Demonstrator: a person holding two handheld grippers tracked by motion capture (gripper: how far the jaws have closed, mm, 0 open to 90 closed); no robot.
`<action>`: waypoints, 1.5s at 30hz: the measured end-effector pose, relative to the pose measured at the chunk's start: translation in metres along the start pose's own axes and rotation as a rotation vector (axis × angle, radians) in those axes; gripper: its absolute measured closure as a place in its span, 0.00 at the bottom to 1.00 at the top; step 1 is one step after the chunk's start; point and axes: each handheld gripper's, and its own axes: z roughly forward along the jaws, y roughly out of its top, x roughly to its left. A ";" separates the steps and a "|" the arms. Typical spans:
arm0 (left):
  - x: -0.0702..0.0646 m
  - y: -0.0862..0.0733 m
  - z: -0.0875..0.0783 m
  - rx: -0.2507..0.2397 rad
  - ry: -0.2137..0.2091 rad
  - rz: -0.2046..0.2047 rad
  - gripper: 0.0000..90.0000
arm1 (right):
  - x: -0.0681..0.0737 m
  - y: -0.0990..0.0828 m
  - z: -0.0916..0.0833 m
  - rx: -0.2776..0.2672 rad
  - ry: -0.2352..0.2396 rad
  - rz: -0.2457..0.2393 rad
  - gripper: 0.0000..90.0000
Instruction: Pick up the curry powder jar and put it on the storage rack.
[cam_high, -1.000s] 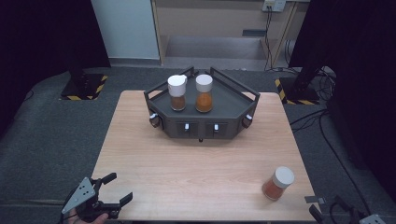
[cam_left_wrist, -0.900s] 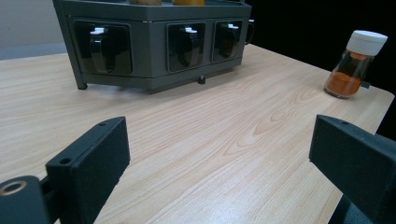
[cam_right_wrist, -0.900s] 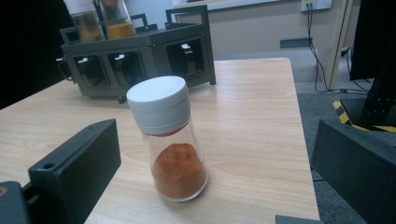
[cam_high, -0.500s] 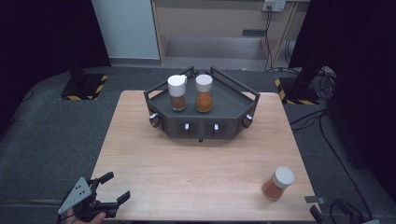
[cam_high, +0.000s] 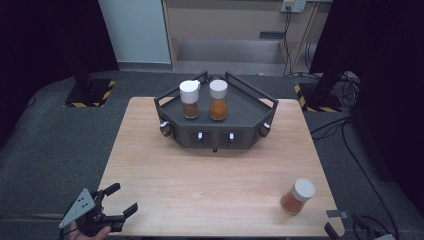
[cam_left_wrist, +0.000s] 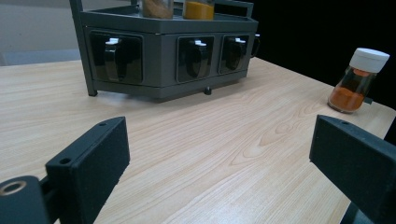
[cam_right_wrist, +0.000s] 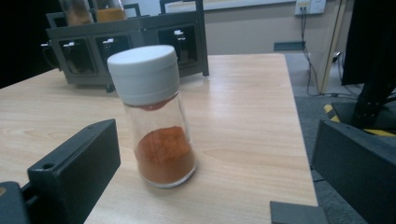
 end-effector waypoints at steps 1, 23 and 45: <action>0.000 0.000 0.000 0.001 0.000 0.004 0.04 | -0.001 -0.001 0.000 -0.001 0.008 0.004 0.02; 0.007 0.000 0.005 -0.029 -0.082 0.042 0.03 | -0.007 -0.002 0.003 -0.035 0.060 0.026 0.03; 0.004 -0.001 -0.001 -0.027 -0.062 0.031 0.03 | 0.001 0.005 0.005 -0.051 0.039 0.000 0.04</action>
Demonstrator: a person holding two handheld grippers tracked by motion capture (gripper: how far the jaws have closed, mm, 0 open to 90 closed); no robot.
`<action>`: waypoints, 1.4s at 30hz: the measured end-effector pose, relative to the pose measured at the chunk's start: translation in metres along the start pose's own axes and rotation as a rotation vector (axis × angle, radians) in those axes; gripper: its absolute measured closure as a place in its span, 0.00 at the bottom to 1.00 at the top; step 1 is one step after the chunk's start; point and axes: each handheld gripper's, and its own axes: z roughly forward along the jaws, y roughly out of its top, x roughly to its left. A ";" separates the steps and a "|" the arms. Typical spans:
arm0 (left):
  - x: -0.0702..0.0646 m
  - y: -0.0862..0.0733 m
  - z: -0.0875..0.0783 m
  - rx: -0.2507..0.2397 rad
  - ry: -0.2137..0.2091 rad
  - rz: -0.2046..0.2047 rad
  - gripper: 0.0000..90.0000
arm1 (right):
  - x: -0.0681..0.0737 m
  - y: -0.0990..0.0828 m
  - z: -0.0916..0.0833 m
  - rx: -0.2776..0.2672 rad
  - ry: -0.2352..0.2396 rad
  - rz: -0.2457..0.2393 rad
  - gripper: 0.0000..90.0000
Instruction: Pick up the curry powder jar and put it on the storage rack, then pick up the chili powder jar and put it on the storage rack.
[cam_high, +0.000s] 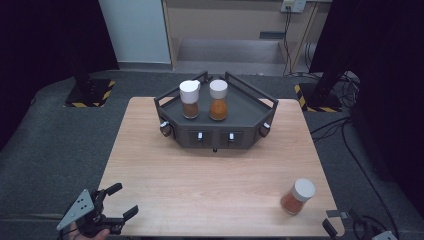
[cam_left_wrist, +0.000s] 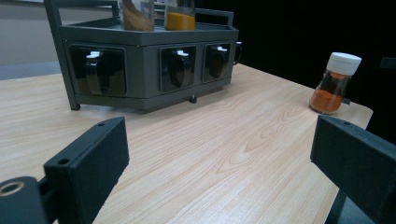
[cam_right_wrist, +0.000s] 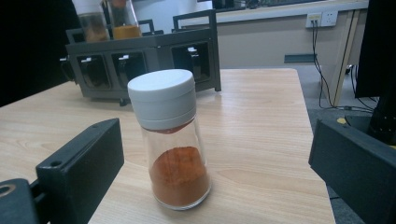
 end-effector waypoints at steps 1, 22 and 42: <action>0.000 0.001 0.000 0.006 0.003 0.003 0.03 | 0.000 -0.001 0.000 -0.003 -0.001 0.002 0.03; 0.000 0.001 0.001 0.004 0.000 -0.002 0.03 | 0.000 -0.002 0.000 -0.006 -0.002 -0.008 0.03; -0.002 0.001 0.000 0.008 0.004 -0.005 0.03 | -0.003 0.002 -0.003 0.005 0.018 0.029 0.02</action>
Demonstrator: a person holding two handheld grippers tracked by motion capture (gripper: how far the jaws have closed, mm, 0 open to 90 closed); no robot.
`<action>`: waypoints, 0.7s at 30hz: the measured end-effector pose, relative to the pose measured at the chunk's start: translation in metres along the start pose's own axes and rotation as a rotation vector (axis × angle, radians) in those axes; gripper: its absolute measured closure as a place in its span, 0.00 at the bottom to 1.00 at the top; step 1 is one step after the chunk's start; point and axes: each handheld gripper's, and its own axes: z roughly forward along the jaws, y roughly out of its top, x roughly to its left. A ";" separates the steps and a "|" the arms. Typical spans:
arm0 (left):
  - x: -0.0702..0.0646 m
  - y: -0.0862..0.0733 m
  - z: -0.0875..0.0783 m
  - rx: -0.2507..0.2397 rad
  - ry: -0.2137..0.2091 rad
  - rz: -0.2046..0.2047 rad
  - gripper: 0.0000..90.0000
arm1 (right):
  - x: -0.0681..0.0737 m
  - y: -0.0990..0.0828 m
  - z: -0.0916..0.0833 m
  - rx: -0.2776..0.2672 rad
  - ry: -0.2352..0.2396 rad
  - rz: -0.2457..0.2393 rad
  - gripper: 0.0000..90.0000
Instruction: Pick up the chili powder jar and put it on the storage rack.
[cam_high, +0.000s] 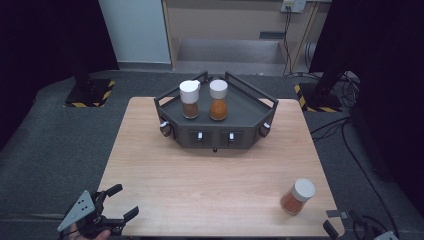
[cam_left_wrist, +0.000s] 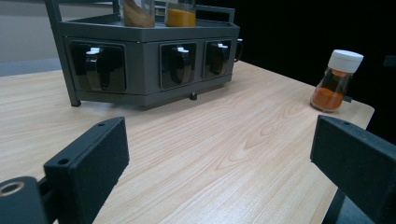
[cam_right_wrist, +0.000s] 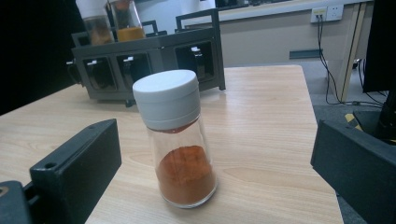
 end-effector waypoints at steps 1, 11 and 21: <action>0.000 0.000 0.000 0.001 0.000 0.001 0.03 | 0.000 0.000 0.000 0.000 0.002 0.003 0.02; 0.000 -0.001 0.000 0.002 0.002 -0.007 0.03 | 0.001 0.012 -0.005 0.008 0.004 -0.004 0.02; -0.001 -0.001 0.000 0.007 0.005 -0.011 0.03 | 0.000 0.029 -0.015 0.012 0.007 -0.004 0.02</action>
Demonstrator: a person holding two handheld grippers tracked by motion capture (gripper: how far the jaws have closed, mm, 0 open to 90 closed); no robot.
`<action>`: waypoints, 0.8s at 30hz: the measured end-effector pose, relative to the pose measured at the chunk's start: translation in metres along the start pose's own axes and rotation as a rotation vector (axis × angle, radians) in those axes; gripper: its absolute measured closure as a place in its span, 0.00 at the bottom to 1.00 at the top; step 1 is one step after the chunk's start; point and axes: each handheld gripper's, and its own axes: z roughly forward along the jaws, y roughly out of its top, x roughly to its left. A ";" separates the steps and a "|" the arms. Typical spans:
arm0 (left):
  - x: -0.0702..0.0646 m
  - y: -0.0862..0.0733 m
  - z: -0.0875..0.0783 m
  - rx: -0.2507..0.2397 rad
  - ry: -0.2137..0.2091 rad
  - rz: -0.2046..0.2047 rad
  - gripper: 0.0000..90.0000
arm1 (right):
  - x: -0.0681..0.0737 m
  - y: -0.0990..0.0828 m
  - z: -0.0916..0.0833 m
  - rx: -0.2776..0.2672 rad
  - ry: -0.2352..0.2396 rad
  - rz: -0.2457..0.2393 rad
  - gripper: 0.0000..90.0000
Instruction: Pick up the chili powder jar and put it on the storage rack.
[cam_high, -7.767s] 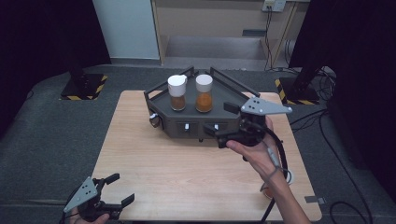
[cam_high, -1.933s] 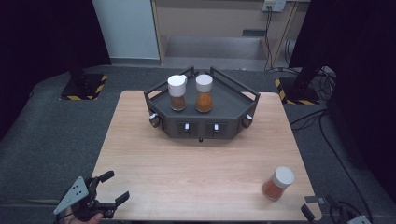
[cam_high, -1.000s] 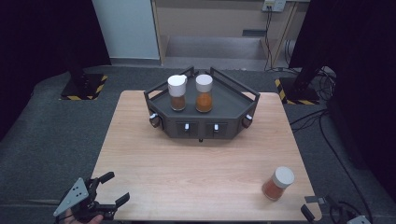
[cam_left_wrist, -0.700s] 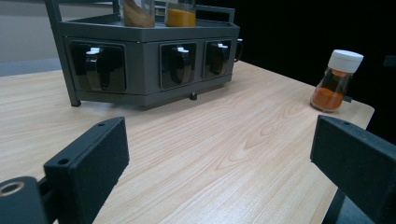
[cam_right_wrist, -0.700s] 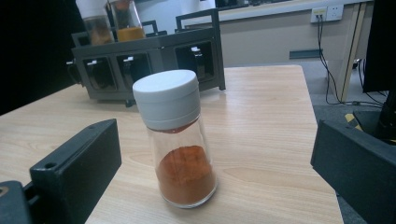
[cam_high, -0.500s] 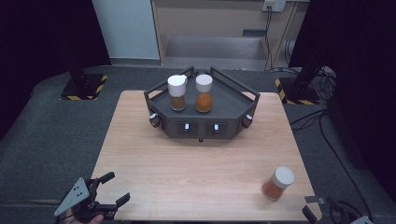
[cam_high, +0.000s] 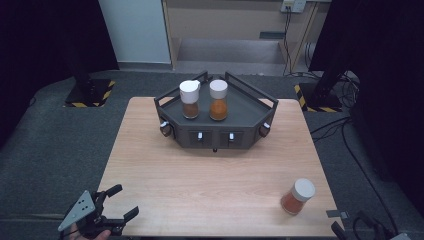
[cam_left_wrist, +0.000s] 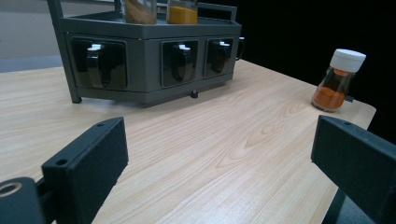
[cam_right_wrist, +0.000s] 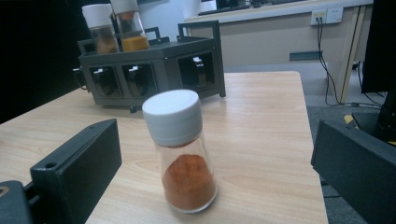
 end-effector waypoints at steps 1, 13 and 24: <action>0.000 0.000 0.000 0.001 0.000 -0.001 0.03 | -0.001 0.003 0.000 0.002 0.010 0.006 0.02; 0.001 0.000 0.001 0.010 -0.002 -0.011 0.03 | -0.005 0.045 0.002 0.049 0.052 -0.025 0.02; 0.001 0.000 0.000 0.009 0.007 -0.020 0.02 | -0.012 0.072 0.012 0.122 0.088 -0.037 0.01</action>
